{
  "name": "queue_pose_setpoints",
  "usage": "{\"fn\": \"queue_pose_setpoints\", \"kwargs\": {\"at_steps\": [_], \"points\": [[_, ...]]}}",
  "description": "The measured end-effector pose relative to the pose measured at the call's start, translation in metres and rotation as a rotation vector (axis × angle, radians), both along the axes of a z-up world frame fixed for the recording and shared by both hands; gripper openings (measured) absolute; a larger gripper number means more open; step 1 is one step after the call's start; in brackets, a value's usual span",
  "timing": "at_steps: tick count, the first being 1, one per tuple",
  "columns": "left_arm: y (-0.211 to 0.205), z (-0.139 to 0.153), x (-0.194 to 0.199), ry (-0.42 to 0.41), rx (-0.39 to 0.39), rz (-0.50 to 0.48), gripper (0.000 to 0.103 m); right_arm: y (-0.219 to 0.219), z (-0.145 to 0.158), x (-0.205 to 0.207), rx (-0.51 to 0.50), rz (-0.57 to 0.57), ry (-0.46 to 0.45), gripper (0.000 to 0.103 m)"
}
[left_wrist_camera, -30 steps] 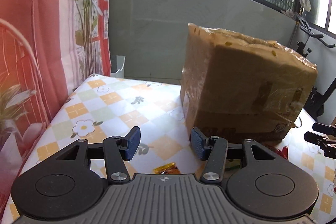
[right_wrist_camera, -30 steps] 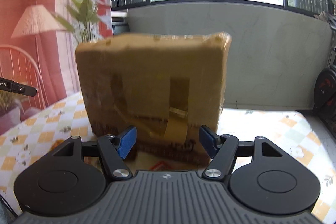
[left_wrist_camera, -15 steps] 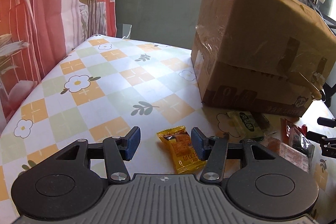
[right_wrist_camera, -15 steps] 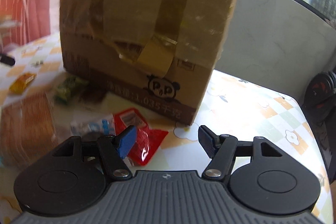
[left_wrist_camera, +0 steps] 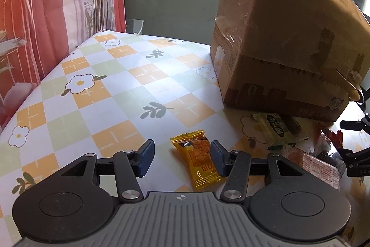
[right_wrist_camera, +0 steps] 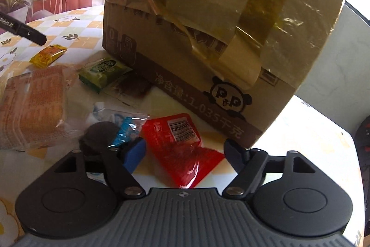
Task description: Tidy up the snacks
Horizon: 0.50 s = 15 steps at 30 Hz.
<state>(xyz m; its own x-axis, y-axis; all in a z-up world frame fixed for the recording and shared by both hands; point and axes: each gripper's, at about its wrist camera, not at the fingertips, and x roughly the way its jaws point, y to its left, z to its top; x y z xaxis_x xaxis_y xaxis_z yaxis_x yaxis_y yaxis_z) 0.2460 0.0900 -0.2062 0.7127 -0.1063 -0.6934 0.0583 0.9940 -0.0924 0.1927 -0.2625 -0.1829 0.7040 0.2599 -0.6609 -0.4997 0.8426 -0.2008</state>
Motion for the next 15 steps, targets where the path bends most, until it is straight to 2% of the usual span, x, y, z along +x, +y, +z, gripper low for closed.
{"fn": "queue_pose_setpoints", "kwargs": {"at_steps": [5,9,15], "points": [[0.000,-0.002,0.001,0.006,-0.005,0.002,0.056,-0.011,-0.004,0.006,0.098,-0.040,0.041,0.079],[-0.001,-0.001,0.001,0.006,-0.006,-0.001,0.056,-0.021,-0.003,0.006,0.169,-0.104,0.116,0.079],[-0.001,-0.004,0.002,0.011,-0.003,0.002,0.056,-0.022,0.003,-0.002,0.161,-0.124,0.144,0.078]]}}
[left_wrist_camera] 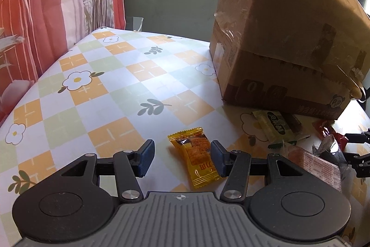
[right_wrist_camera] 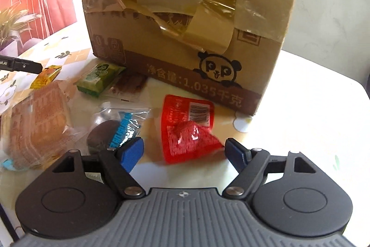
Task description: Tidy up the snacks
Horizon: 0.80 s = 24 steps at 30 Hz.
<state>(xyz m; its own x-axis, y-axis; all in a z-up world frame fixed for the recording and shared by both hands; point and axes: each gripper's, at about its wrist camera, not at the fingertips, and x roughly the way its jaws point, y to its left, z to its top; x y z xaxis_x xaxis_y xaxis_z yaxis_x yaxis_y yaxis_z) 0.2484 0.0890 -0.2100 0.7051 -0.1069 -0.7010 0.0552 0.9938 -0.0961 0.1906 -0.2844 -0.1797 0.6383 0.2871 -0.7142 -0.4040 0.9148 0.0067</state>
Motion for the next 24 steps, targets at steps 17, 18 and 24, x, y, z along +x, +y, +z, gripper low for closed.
{"fn": "queue_pose_setpoints", "kwargs": {"at_steps": [17,18,24], "points": [[-0.007,-0.008,-0.005,0.026,0.007,-0.020,0.056,-0.005,-0.006,0.004,0.076,-0.036,-0.056,0.053],[-0.007,-0.008,-0.005,0.029,0.009,-0.019,0.056,-0.006,-0.006,0.001,0.076,-0.035,-0.063,0.053],[-0.011,-0.012,-0.003,0.037,0.001,-0.005,0.056,0.006,-0.007,-0.009,0.040,-0.055,-0.106,0.052]]}}
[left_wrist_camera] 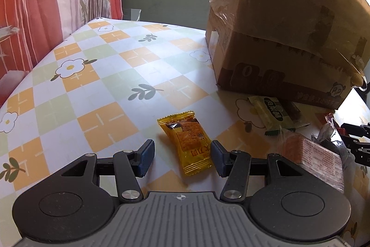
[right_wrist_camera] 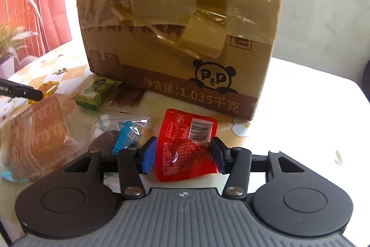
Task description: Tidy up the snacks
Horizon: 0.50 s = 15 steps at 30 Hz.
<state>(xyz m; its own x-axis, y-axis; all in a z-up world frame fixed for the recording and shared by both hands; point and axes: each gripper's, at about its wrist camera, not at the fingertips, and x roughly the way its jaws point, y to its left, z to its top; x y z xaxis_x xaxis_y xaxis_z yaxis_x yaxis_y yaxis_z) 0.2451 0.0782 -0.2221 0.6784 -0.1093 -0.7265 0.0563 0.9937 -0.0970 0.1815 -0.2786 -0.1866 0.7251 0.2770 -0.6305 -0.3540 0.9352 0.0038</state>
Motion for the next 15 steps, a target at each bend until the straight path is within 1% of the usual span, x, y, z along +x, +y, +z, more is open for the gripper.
{"fn": "queue_pose_setpoints", "kwargs": {"at_steps": [4,10,15], "points": [[-0.005,-0.001,0.006,-0.011,-0.005,0.029,0.057,0.005,-0.001,-0.004,-0.030,-0.018,-0.032,0.050],[-0.012,-0.001,0.016,-0.007,-0.011,0.076,0.058,0.004,-0.002,-0.002,-0.032,-0.015,-0.035,0.050],[-0.008,0.002,0.011,0.007,-0.070,0.095,0.058,0.005,-0.003,-0.003,-0.035,-0.013,-0.039,0.050]]}}
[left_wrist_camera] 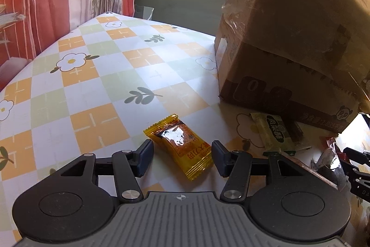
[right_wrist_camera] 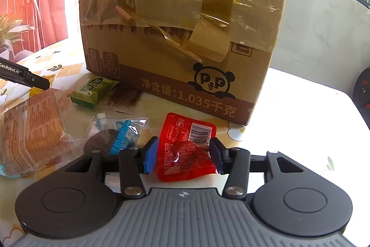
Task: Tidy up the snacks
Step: 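Close the left gripper on the yellow candy while the right gripper grasps the red packet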
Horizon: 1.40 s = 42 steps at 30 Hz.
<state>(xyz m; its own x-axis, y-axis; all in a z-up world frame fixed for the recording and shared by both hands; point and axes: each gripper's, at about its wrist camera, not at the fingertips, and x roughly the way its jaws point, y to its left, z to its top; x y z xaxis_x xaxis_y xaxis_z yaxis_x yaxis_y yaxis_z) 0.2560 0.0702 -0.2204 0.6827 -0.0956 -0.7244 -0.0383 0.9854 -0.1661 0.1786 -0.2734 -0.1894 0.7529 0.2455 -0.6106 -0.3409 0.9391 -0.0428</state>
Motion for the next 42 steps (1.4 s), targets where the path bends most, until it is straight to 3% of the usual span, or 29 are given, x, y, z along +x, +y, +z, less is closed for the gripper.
{"fn": "queue_pose_setpoints", "kwargs": {"at_steps": [3,6,10,14,22,25,27,32,42], "points": [[0.005,0.000,-0.003,0.013,-0.057,0.003,0.061,0.000,0.000,-0.001,0.000,0.000,-0.001,0.050],[0.004,0.000,0.002,0.016,-0.059,0.016,0.062,0.001,0.000,-0.001,-0.002,0.002,-0.002,0.050],[-0.003,-0.002,0.016,0.004,-0.023,0.043,0.062,0.000,0.001,-0.001,-0.003,0.004,-0.003,0.050],[-0.015,-0.005,0.025,-0.020,0.050,0.007,0.062,0.000,0.001,-0.001,-0.004,0.005,-0.003,0.050],[-0.019,-0.008,0.009,-0.049,0.117,-0.060,0.061,0.001,0.001,-0.001,-0.002,0.006,-0.004,0.050],[-0.020,-0.008,0.006,-0.054,0.164,-0.050,0.044,0.000,0.001,-0.001,-0.002,0.007,-0.005,0.050],[-0.016,-0.007,0.005,-0.059,0.154,-0.039,0.035,0.000,0.001,-0.001,-0.003,0.007,-0.005,0.050],[-0.010,-0.003,0.000,-0.064,0.117,-0.025,0.033,0.001,0.001,-0.002,-0.001,0.007,-0.004,0.050],[-0.020,0.025,-0.017,-0.166,0.088,-0.044,0.033,0.002,0.001,-0.004,-0.008,0.008,-0.018,0.047]]}}
